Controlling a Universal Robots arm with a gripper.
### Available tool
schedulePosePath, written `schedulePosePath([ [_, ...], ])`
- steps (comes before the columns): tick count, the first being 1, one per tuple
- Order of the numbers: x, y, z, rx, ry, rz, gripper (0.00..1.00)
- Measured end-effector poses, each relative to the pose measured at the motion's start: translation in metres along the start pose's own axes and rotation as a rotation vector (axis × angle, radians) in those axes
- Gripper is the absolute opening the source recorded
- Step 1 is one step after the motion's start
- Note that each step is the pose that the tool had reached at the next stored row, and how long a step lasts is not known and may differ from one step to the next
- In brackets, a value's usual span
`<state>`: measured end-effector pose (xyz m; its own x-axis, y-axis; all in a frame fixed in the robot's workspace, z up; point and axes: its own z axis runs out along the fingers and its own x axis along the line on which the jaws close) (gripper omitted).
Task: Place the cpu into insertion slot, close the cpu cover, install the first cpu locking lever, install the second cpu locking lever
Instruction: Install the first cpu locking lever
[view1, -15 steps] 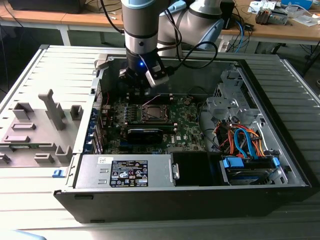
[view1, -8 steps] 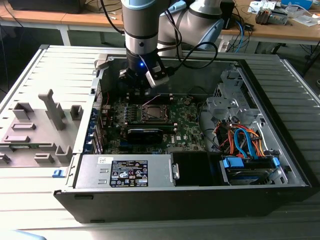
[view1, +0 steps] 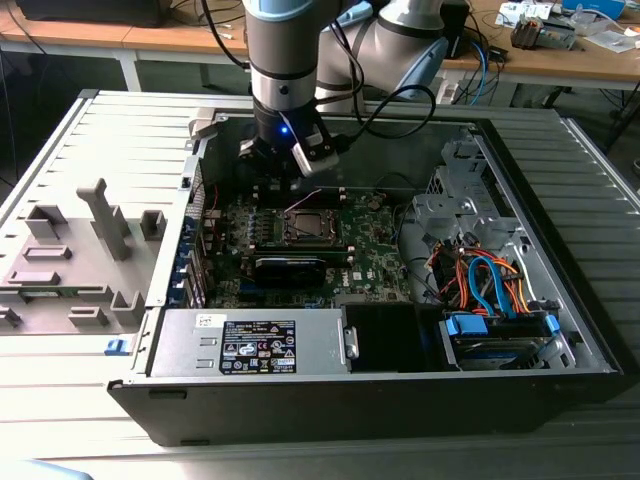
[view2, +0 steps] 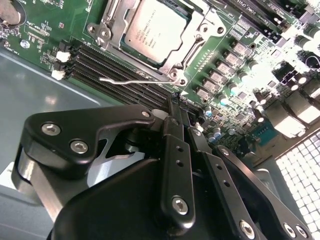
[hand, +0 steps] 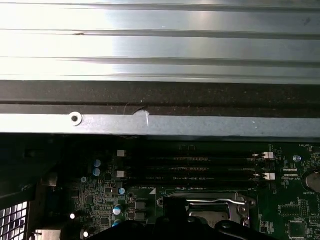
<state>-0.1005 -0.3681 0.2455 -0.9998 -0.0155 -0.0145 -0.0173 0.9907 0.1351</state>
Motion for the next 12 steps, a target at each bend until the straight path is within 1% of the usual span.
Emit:
schedulePosePath([
  [12,-0.0015,-0.0004,0.0026,0.0007,0.0,0.0,0.11],
])
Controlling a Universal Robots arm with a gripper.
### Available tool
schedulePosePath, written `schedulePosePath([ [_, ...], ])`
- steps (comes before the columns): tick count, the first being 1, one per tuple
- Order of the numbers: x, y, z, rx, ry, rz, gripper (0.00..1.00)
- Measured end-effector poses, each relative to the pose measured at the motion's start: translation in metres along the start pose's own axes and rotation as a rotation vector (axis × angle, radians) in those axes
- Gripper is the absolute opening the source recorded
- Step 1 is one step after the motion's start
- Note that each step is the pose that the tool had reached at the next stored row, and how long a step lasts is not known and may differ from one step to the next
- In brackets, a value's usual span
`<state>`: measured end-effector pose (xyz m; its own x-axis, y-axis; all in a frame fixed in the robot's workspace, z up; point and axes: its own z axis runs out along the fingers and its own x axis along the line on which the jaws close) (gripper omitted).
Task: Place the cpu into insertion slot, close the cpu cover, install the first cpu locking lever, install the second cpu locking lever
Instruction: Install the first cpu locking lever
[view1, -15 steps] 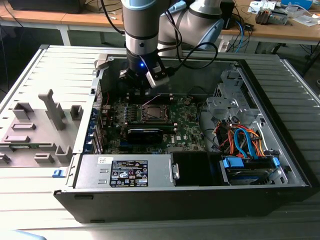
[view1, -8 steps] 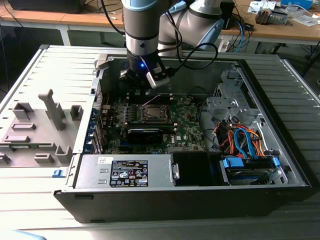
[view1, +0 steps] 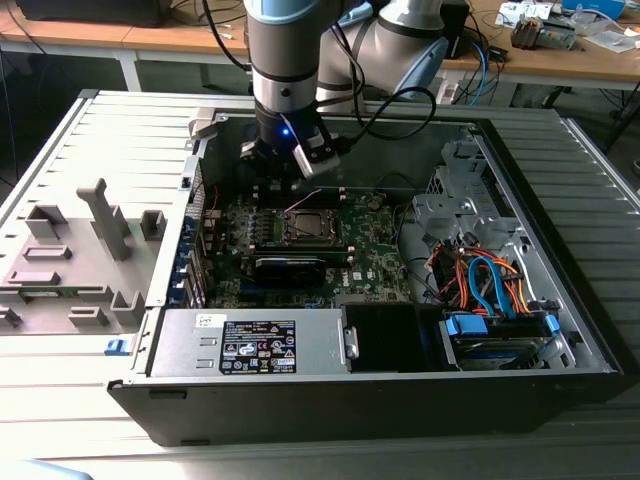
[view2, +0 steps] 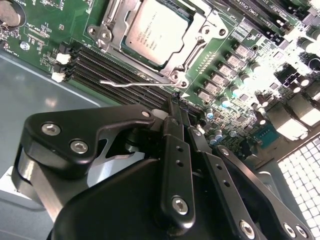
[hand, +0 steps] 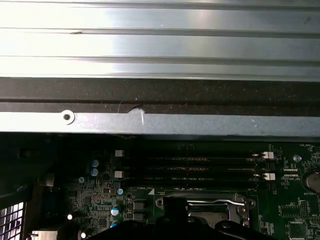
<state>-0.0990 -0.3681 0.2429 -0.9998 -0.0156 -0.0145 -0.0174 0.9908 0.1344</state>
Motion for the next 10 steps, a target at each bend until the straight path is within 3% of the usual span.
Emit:
schedulePosePath([
  [10,-0.0019,-0.0003,0.0018,0.0013,0.0001,0.0,0.11],
])
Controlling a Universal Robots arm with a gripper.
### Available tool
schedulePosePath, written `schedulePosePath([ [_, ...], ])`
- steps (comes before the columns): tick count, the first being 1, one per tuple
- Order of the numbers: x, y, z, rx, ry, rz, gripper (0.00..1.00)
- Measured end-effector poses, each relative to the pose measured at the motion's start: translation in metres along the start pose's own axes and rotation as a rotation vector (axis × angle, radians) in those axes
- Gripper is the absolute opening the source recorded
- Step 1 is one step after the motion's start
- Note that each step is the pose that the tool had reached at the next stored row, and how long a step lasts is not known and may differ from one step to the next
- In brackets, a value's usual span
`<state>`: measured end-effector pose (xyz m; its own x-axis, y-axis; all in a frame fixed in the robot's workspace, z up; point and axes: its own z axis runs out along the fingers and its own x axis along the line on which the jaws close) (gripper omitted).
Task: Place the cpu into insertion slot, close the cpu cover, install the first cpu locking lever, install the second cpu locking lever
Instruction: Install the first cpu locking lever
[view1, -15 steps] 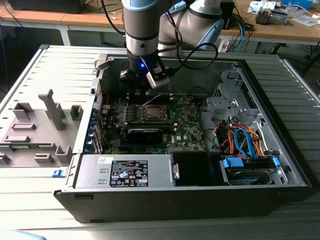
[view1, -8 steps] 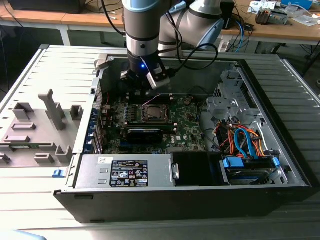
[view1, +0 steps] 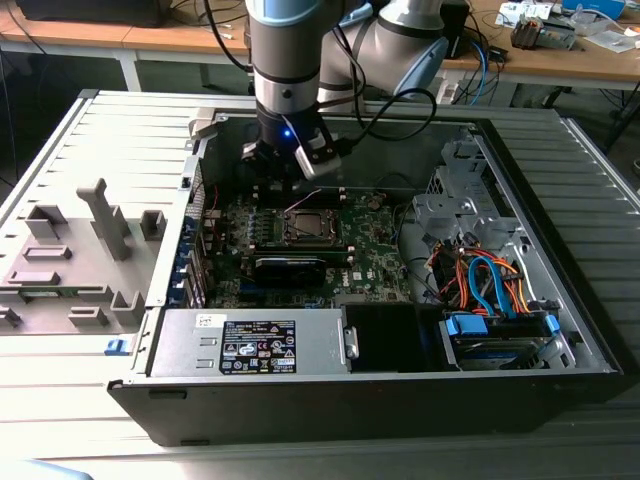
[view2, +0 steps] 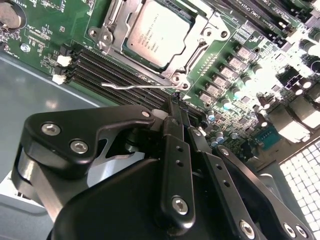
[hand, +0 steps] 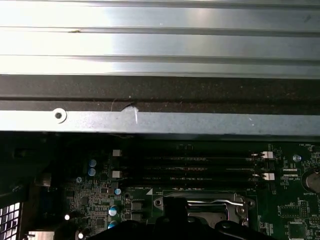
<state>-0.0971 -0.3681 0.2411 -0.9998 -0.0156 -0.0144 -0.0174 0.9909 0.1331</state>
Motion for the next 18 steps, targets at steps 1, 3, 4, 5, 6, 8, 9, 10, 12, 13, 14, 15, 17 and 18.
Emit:
schedulePosePath([
  [1,-0.0002,0.0,0.0002,0.0,0.0,0.0,0.11],
  [3,-0.0005,0.0,0.0003,0.0,0.0,0.0,0.11],
  [4,-0.0006,-0.0001,0.0004,0.0001,0.0,0.0,0.11],
  [5,-0.0009,-0.0001,0.0005,0.0001,0.0,0.0,0.11],
  [6,-0.0011,-0.0001,0.0007,0.0001,0.0,0.0,0.11],
  [8,-0.0018,-0.0002,0.0011,0.0,0.0,0.0,0.11],
  [9,-0.0023,-0.0002,0.0014,0.0,0.0,0.0,0.11],
  [10,-0.0024,-0.0002,0.0015,0.0001,0.0,0.0,0.11],
  [12,-0.0029,-0.0003,0.002,0.0,0.0,0.0,0.11],
  [13,-0.0036,-0.0004,0.0026,0.0001,0.0,0.0,0.11],
  [14,-0.0043,-0.0005,0.0032,0.0001,0.0,0.0,0.11],
  [15,-0.0045,-0.0005,0.0033,0.0001,0.0,0.0,0.11],
  [17,-0.0048,-0.0005,0.0035,0.0001,0.0,0.0,0.11],
  [18,-0.005,-0.0006,0.0037,0.0002,0.0,0.0,0.11],
])
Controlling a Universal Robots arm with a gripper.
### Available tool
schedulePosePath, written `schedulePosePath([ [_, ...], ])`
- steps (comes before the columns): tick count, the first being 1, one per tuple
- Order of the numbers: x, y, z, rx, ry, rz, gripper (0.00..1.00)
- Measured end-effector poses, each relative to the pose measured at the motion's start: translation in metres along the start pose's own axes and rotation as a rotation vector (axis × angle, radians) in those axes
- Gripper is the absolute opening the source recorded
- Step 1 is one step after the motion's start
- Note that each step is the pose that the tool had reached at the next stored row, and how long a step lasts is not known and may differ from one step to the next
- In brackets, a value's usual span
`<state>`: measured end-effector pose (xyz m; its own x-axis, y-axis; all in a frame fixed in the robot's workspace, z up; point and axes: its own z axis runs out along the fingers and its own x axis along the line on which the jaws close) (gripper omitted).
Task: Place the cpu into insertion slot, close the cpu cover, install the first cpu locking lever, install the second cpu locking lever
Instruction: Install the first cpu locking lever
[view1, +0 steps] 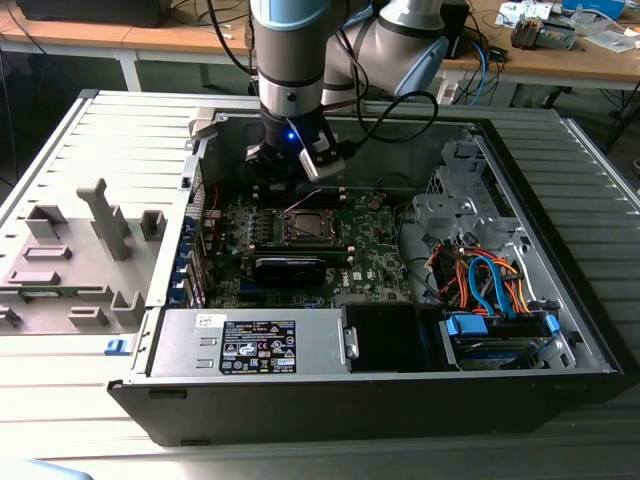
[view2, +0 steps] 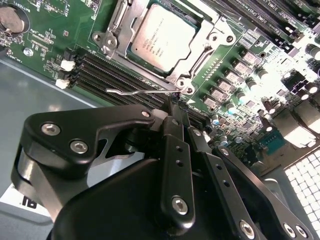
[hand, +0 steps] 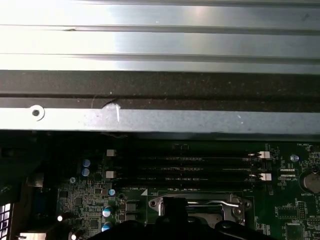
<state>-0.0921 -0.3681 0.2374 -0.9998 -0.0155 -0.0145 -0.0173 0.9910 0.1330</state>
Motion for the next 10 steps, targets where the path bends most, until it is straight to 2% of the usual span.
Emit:
schedulePosePath([
  [10,-0.002,-0.0003,0.0016,0.0001,0.0,0.0,0.11],
])
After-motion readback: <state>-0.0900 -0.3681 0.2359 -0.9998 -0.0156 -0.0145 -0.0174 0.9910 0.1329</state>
